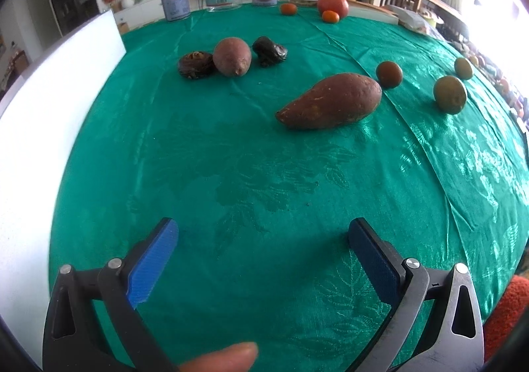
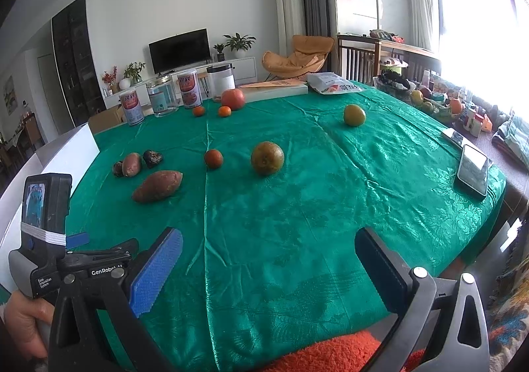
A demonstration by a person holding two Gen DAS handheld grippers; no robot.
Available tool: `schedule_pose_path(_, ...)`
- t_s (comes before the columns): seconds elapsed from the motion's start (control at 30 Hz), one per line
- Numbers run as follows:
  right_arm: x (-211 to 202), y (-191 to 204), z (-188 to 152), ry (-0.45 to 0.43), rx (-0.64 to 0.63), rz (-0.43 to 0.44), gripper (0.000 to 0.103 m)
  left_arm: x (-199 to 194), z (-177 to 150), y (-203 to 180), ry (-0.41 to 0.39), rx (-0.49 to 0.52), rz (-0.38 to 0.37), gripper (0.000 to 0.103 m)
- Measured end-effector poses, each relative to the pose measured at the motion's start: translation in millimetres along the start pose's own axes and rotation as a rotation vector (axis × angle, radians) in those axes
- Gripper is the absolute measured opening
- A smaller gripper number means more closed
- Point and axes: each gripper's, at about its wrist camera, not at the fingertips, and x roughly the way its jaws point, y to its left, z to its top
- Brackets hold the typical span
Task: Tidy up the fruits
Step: 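Move the left gripper toward the dark patterned round fruit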
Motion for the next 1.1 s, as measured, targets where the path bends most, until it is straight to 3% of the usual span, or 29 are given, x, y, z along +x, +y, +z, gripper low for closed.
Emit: schedule_pose_path(1.1,5.4,-3.1,0.7,0.020,0.014,0.012,0.103,4.3,5.6,1.0,0.001,0.031,-0.024,0.103)
